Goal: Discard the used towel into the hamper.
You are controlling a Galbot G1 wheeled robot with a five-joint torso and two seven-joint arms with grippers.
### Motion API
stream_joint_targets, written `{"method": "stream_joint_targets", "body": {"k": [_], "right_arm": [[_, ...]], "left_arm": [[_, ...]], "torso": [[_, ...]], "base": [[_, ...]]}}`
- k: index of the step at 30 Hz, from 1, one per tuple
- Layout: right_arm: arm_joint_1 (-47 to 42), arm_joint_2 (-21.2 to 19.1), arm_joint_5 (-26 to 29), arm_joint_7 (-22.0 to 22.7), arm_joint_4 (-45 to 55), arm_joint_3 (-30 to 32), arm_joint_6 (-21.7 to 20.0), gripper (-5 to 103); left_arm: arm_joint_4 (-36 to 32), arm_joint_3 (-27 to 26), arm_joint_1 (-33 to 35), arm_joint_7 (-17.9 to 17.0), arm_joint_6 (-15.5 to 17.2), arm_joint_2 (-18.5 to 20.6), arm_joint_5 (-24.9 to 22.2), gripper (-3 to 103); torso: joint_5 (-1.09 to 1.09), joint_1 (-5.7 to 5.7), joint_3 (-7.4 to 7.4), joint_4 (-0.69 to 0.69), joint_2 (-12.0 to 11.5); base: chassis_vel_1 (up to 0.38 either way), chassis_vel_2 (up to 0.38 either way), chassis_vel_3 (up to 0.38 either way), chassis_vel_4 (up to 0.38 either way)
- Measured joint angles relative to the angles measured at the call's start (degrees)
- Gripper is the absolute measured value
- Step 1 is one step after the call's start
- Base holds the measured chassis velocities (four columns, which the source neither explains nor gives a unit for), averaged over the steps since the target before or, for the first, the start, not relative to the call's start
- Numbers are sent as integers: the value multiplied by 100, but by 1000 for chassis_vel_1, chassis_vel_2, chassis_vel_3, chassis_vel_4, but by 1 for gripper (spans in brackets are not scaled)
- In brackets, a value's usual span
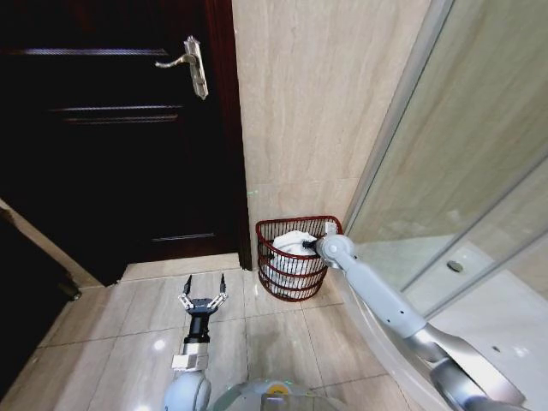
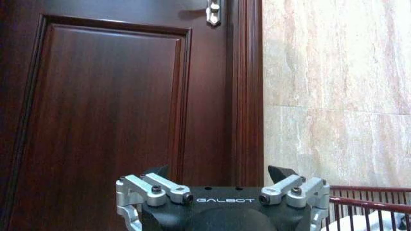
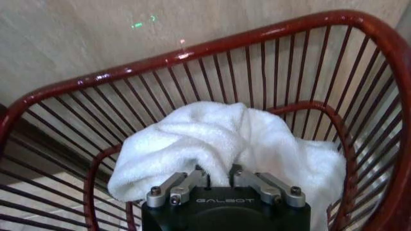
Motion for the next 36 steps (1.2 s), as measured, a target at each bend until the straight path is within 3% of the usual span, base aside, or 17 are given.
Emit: {"method": "stream_joint_targets", "body": {"k": [1,2,4,6,8,9,11,13,15,16,18,22,32,36], "right_arm": [[-2,-7,12,13,28,13,0,22],[-5,-21,13,30,66,23,7,32],[-6,-28,17,36,92,29,14,32],[-7,-44,-7,60,143,31,37,43],[-8,-55,-47,85,173,19,61,43],[-9,-65,-81,103,206,10,77,53],[-11,-106,-117,152,314,-5,102,65],[-14,-129,-134,173,373,-12,118,65],[-29,-160,-171,198,440,-19,166,76],[-29,-160,-171,198,440,-19,166,76],[-59,-179,-220,222,494,3,195,87],[-157,-265,-421,229,711,77,258,99],[-537,-402,-1172,40,1348,446,859,100],[-980,-446,-1971,-484,1776,889,1175,100]], "left_arm": [[-13,0,5,3,1,5,0,100],[-25,-2,9,9,3,9,0,100],[-29,-3,10,12,7,13,-1,100],[-29,-5,9,16,9,20,-2,100],[-32,-8,14,17,9,21,-3,100],[-40,-9,23,19,10,21,-7,100],[-55,-11,45,24,11,23,-13,100],[-56,-11,49,25,11,26,-17,100],[-56,-14,37,24,8,20,-16,100],[-56,-14,37,24,8,20,-16,100],[-67,-23,29,24,12,18,-16,100],[-108,-28,23,23,36,30,-31,100],[-139,5,-11,30,128,15,-71,100],[-177,6,-43,42,188,14,-134,100]], "torso": [[0,0,0,0,0],[1,0,0,0,0],[1,0,0,0,0],[1,0,0,0,0],[1,0,0,0,0],[1,0,0,0,0],[1,0,0,0,0],[0,0,0,0,0],[0,0,0,0,0],[0,0,0,0,0],[0,0,0,0,0],[0,0,0,1,0],[0,0,0,0,0],[1,0,0,1,0]], "base": [[0,0,0,0],[0,0,0,0],[0,0,0,0],[0,0,0,0],[0,0,0,0],[0,0,0,0],[0,0,0,0],[0,0,0,0],[0,0,0,0],[0,0,0,0],[0,0,0,0],[0,0,0,0],[0,0,0,0],[0,0,0,0]]}}
